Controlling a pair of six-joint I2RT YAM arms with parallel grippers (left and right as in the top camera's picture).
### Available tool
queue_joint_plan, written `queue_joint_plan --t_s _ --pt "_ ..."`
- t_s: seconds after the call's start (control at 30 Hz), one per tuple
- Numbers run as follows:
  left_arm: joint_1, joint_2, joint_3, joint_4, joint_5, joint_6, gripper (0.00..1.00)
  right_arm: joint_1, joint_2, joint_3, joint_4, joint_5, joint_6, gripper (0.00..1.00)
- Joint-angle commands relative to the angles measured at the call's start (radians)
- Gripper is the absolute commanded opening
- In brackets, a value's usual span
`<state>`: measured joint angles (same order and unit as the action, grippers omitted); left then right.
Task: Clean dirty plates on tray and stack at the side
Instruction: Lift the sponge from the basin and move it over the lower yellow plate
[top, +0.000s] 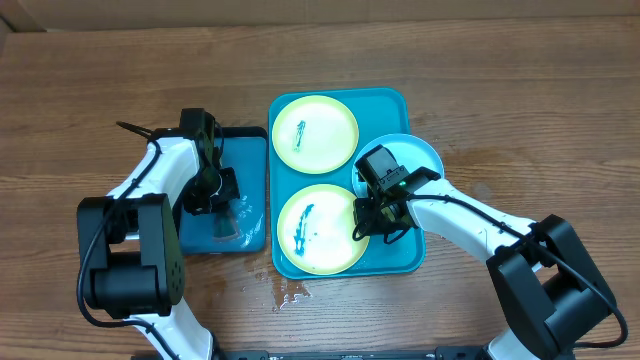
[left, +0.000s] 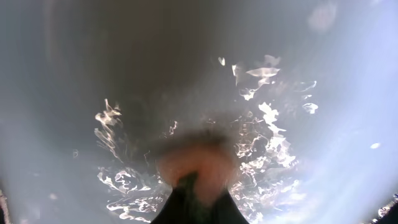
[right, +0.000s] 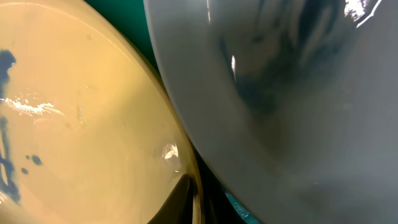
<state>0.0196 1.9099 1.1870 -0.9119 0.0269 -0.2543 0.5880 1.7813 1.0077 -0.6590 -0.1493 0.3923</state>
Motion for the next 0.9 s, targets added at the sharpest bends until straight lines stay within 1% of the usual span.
queue_joint_plan --t_s 0.0,0.07,0.1,0.13,0.17,0.2,0.27,0.3,0.37,0.4,0.5,0.6,0.7,0.73,0.77,0.83,0.87 --pt "-0.007 0.021 0.026 -0.032 0.091 0.023 0.04 -0.008 0.013 -0.005 -0.015 0.079 0.001 0.08" --pt "-0.007 0.002 0.057 -0.057 0.105 0.022 0.04 -0.008 0.013 -0.005 -0.016 0.079 0.001 0.08" --pt "-0.007 -0.008 0.075 -0.067 0.105 0.023 0.11 -0.008 0.013 -0.005 -0.016 0.079 0.001 0.08" --pt "-0.007 -0.014 0.09 -0.076 0.105 0.023 0.32 -0.008 0.013 -0.005 -0.016 0.079 0.001 0.08" --pt "-0.007 -0.021 0.108 -0.087 0.105 0.023 0.47 -0.008 0.013 -0.005 -0.016 0.079 0.001 0.08" --pt "-0.007 -0.022 0.122 -0.099 0.104 0.023 0.57 -0.008 0.013 -0.005 -0.016 0.079 0.001 0.08" --pt "-0.007 -0.022 0.138 -0.127 0.104 0.023 0.71 -0.008 0.013 -0.005 -0.016 0.079 0.001 0.08" --pt "-0.007 -0.022 0.137 -0.138 0.103 0.023 0.73 -0.008 0.013 -0.005 -0.016 0.079 0.001 0.08" --pt "-0.007 -0.021 0.137 -0.17 0.097 0.023 0.71 -0.008 0.013 -0.005 -0.018 0.079 0.001 0.08" --pt "-0.007 -0.021 0.137 -0.188 0.096 0.023 0.66 -0.008 0.013 -0.005 -0.019 0.079 0.001 0.08" --pt "-0.009 -0.021 0.133 -0.227 0.101 0.023 0.44 -0.008 0.013 -0.005 -0.02 0.079 0.001 0.08" --pt "-0.026 -0.021 0.092 -0.227 0.097 0.023 0.41 -0.008 0.013 -0.005 -0.02 0.079 0.001 0.08" --pt "-0.056 -0.021 0.013 -0.156 0.097 0.023 0.36 -0.008 0.013 -0.005 -0.019 0.079 0.001 0.08" --pt "-0.067 -0.021 -0.014 -0.125 0.097 0.023 0.32 -0.008 0.013 -0.005 -0.019 0.079 0.001 0.08" --pt "-0.076 -0.021 -0.036 -0.097 0.096 0.023 0.25 -0.008 0.013 -0.005 -0.019 0.079 0.001 0.08" --pt "-0.092 -0.021 -0.074 -0.037 0.097 0.022 0.08 -0.008 0.013 -0.005 -0.022 0.079 0.001 0.09" --pt "-0.095 -0.021 -0.081 -0.019 0.097 0.022 0.04 -0.008 0.013 -0.005 -0.023 0.081 0.001 0.09"
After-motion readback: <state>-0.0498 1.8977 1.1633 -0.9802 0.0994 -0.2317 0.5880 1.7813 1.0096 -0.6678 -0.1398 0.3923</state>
